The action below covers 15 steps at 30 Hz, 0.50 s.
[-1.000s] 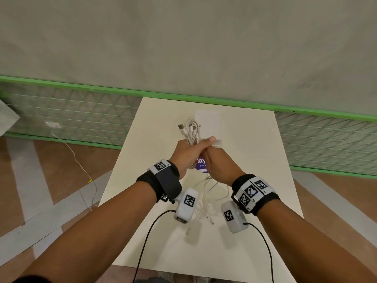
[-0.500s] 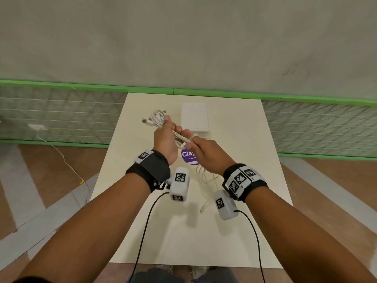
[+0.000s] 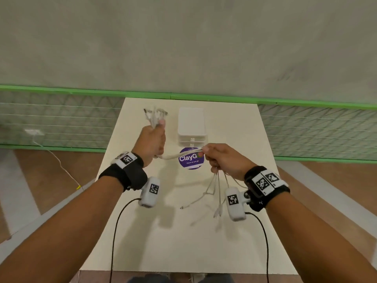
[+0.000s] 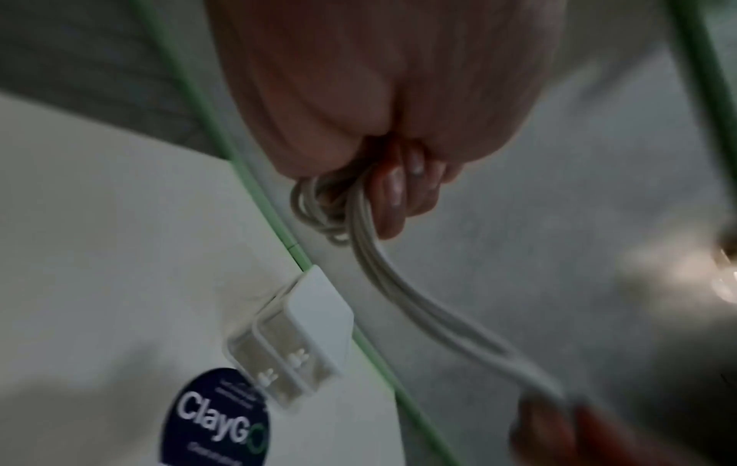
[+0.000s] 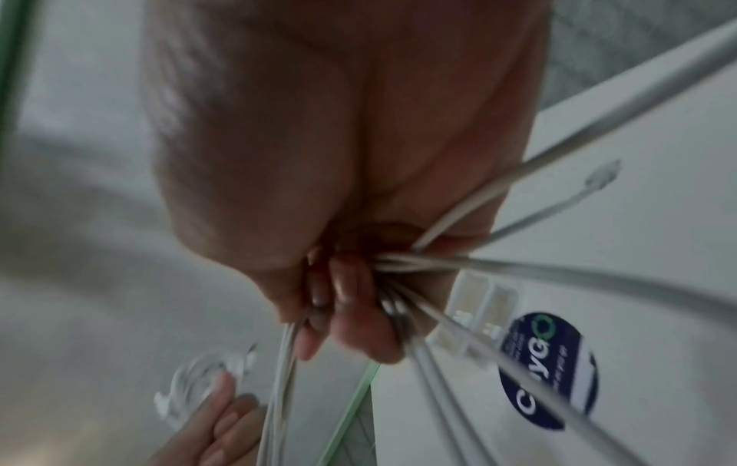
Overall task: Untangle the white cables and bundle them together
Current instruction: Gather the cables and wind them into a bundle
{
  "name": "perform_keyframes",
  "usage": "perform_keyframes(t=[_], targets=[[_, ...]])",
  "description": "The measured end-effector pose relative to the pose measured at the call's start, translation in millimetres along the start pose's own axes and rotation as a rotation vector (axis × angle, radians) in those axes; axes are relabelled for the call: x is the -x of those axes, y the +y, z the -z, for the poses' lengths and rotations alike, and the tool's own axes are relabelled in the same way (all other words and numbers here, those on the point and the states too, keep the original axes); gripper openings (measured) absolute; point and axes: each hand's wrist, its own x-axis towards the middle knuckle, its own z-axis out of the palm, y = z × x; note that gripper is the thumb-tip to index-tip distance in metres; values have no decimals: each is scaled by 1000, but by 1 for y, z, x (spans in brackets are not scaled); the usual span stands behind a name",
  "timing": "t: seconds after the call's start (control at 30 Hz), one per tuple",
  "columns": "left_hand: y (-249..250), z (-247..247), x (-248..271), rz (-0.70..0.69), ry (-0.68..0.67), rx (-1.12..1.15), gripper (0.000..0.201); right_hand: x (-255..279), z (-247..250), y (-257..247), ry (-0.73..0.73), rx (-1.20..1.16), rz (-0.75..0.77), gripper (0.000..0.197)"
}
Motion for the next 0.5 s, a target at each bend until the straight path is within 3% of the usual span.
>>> perform_keyframes(t=[0.17, 0.3, 0.4, 0.5], targets=[[-6, -19, 28, -141, -263, -537, 53, -14, -11, -30, -23, 264, 83, 30], [-16, -22, 38, -127, -467, -509, 36, -21, -18, -31, -15, 398, 151, 34], [-25, -17, 36, -124, -490, -557, 48, -24, -20, -20, 5, 447, 141, 37], [-28, -10, 31, -84, -426, -585, 41, -28, -17, -16, 2, 588, 159, 38]])
